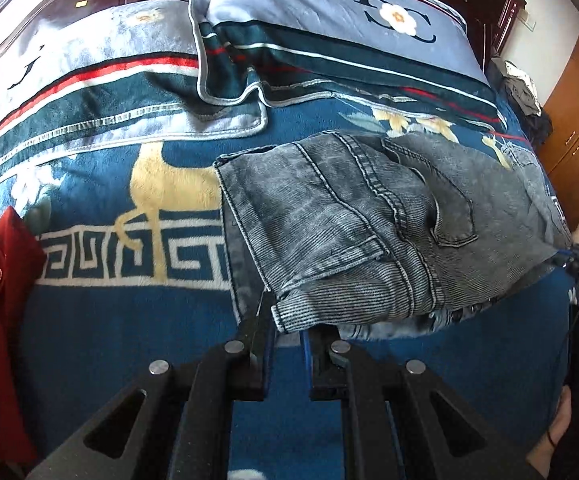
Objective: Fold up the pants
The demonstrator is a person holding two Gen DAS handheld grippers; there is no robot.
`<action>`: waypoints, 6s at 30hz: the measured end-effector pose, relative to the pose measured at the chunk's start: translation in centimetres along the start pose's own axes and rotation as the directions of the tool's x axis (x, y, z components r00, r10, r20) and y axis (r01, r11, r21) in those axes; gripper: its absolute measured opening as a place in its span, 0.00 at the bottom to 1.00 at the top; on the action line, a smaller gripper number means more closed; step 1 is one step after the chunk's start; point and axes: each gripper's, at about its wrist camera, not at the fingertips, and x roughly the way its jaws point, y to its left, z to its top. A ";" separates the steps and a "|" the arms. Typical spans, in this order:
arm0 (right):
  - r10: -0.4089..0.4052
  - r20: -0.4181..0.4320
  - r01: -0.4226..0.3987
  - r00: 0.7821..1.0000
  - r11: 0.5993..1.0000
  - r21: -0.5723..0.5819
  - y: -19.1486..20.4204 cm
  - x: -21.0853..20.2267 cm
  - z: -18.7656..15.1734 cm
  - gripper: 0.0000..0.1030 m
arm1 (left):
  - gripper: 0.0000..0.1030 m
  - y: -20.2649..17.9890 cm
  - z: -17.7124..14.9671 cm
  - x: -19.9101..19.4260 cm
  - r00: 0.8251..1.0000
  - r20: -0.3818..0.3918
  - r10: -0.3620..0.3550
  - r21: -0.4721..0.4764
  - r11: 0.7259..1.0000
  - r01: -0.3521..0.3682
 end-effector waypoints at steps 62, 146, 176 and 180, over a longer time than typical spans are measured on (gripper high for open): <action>0.101 0.247 -0.235 0.964 0.757 0.610 -31.5 -3.6 4.3 0.16 | 0.32 -38.5 15.6 14.7 0.809 -0.136 -0.572 0.002 0.816 0.578; -0.221 0.013 0.174 0.975 0.801 0.573 -26.5 -10.8 -2.8 0.50 | 0.74 -20.2 7.9 8.2 0.990 0.068 -0.121 -0.048 0.991 0.124; -0.280 -0.049 0.261 0.959 0.800 0.540 -22.3 -10.5 -7.9 0.28 | 0.70 -26.1 -0.5 8.7 0.993 -0.087 -0.085 0.227 0.969 0.103; -0.287 -0.142 0.319 0.947 0.803 0.504 -22.6 -8.5 -8.2 0.30 | 0.72 -26.1 -1.8 9.7 0.994 -0.083 -0.072 0.307 0.947 0.094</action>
